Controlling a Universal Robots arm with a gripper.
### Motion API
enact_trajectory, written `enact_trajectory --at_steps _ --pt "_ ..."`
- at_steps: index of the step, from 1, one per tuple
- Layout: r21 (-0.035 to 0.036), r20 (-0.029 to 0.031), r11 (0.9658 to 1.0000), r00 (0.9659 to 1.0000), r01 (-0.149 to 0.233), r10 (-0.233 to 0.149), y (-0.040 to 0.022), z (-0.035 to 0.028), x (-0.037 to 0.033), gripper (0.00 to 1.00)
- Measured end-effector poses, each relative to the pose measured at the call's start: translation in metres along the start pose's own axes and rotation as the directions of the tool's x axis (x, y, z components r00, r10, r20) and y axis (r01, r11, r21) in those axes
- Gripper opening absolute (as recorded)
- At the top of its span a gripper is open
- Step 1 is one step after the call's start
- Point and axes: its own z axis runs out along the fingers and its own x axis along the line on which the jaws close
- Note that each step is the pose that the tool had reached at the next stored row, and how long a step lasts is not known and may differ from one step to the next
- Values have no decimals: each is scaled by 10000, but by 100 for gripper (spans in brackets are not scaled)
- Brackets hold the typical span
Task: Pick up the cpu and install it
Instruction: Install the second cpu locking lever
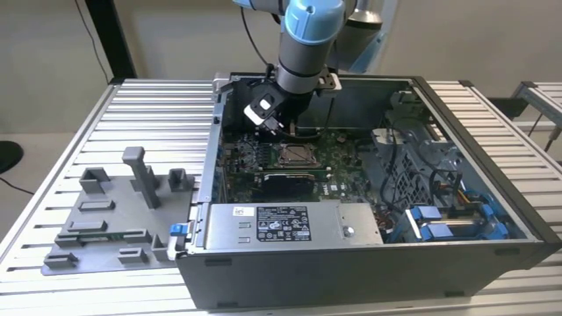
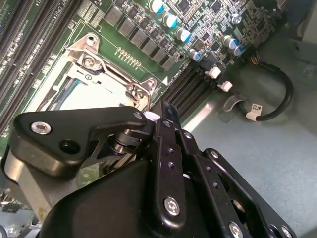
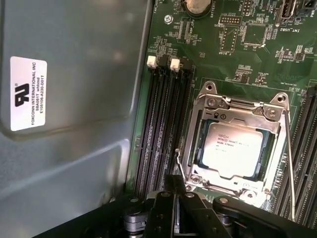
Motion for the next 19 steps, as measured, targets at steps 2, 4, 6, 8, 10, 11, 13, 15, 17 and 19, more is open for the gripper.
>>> enact_trajectory --at_steps 2,4,6,8,10,11,13,15,17,19 --pt "-2 -1 10000 10000 -1 1 -4 -3 -9 0" --pt "-2 -1 10000 10000 -1 1 -13 -5 -18 0" --pt "-1 -1 10000 10000 0 0 -16 -5 -21 0" --pt "-2 -11 10000 10000 1 -1 -16 -2 -20 0" --pt "-7 -40 10000 10000 4 -4 -14 13 -18 0" --pt "-8 -46 10000 10000 5 -6 -13 22 -17 0" --pt "-8 -48 10000 10000 4 -4 -12 35 -18 0" --pt "-6 -46 10000 10000 4 -4 -11 40 -18 0" --pt "-6 -46 10000 10000 2 -2 -11 40 -18 0" --pt "-8 -48 10000 10000 4 -4 -10 41 -18 0"
